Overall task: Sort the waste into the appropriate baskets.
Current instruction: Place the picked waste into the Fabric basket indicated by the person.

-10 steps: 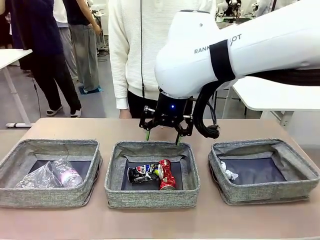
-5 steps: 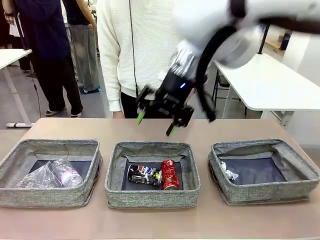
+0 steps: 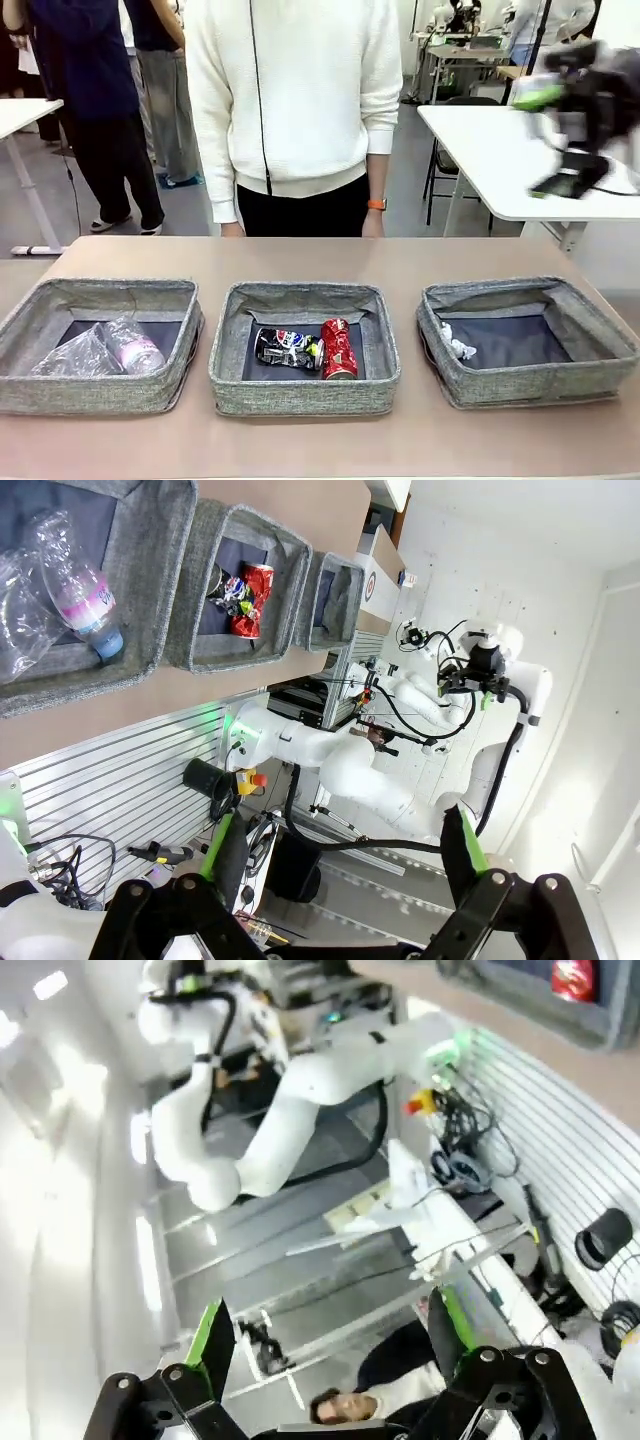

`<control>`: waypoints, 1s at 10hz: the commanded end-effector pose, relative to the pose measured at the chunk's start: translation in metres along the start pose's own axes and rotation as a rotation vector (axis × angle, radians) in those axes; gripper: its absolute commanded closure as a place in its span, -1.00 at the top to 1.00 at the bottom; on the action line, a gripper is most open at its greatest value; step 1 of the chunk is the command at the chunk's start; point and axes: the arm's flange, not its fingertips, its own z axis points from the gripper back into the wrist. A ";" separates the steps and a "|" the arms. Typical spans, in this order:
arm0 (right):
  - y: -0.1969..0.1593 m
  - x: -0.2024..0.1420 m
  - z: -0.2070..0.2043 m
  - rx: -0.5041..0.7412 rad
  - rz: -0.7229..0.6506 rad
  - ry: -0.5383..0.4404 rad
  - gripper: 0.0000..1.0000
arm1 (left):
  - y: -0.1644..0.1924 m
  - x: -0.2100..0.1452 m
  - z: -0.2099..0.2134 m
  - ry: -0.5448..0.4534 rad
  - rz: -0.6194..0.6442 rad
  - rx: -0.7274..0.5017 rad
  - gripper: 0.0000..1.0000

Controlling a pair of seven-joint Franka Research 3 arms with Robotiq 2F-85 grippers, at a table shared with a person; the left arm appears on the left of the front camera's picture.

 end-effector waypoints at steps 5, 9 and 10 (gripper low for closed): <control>-0.039 -0.018 0.029 0.025 -0.012 -0.055 1.00 | 0.000 -0.001 0.001 0.004 -0.014 -0.003 1.00; -0.039 -0.018 0.029 0.025 -0.012 -0.055 1.00 | 0.000 -0.001 0.001 0.004 -0.014 -0.003 1.00; -0.039 -0.018 0.029 0.025 -0.012 -0.055 1.00 | 0.000 -0.001 0.001 0.004 -0.014 -0.003 1.00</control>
